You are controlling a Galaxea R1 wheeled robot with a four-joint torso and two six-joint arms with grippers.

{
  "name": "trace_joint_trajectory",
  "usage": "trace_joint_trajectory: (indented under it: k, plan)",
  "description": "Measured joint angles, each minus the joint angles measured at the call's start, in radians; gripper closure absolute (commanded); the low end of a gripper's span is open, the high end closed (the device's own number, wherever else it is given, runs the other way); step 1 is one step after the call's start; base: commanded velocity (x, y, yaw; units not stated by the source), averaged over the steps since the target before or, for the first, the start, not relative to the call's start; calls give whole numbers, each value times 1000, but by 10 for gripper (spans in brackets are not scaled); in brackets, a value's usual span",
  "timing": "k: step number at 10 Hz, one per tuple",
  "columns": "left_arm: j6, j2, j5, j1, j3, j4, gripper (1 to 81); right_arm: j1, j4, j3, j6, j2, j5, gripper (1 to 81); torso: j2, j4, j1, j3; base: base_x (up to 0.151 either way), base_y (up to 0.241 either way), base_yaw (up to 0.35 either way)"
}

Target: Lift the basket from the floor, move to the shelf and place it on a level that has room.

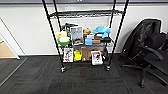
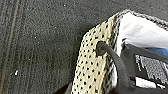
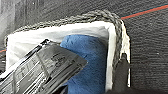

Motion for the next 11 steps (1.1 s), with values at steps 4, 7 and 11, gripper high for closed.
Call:
trace_joint_trajectory:
  k: [4, 7, 11]
  plan:
    - [0, 54, 11, 0, -41, 2, 10, -12, 7, -35, 0, 23, 0, 10, 0, 0, 0, 0, 0, 0, 0]
    - [9, 64, 20, 2, -44, 18, 811, -25, 10, -31, 0, 10, 0, 10, 0, 0, 0, -1, 0, 0, 0]
    - [9, 63, 14, 6, -39, 17, 811, -17, 37, -23, 5, -9, -33, 811, 0, 0, 0, -1, 0, 0, 0]
